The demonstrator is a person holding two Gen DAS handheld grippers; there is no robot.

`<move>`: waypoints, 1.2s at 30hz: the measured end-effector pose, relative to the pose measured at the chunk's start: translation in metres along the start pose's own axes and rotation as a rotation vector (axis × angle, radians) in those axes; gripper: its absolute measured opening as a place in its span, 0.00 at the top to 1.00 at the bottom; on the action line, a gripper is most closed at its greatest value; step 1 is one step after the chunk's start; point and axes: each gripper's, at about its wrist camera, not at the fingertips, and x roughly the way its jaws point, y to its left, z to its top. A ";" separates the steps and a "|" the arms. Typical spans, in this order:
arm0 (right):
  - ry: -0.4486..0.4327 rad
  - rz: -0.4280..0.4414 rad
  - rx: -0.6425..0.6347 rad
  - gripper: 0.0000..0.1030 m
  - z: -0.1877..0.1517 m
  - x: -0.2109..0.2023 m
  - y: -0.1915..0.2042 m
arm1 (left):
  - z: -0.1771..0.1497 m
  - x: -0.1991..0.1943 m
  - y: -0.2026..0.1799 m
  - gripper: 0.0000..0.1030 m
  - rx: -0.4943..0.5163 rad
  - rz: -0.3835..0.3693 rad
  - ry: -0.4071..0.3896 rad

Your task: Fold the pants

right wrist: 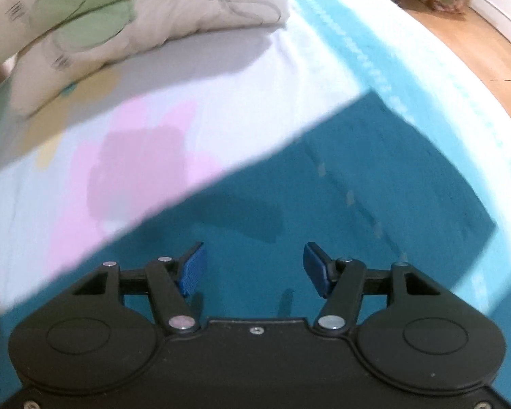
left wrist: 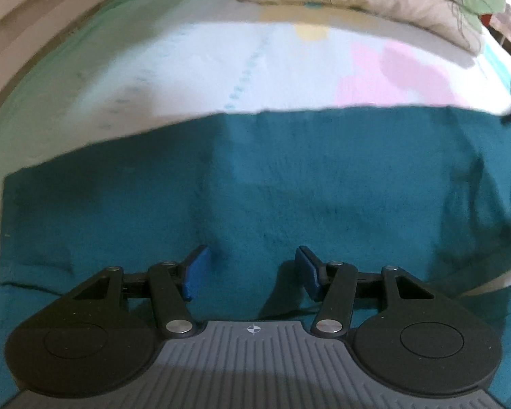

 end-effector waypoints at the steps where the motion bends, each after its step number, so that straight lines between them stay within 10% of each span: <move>1: -0.006 -0.011 0.011 0.38 0.007 0.006 0.001 | 0.000 0.005 -0.001 0.48 0.004 -0.002 0.019; 12: 0.038 -0.135 0.135 0.39 0.044 0.074 0.008 | -0.008 0.022 0.001 0.46 0.004 0.002 0.029; 16: 0.041 -0.156 0.092 0.85 0.036 0.068 0.005 | -0.005 0.020 0.003 0.46 -0.002 -0.011 0.030; 18: 0.043 -0.105 0.116 0.92 0.035 0.061 -0.006 | 0.000 0.022 0.002 0.47 -0.008 -0.025 0.027; 36: 0.028 0.079 0.092 0.92 -0.053 -0.048 -0.105 | 0.018 -0.017 0.037 0.47 -0.211 -0.247 -0.120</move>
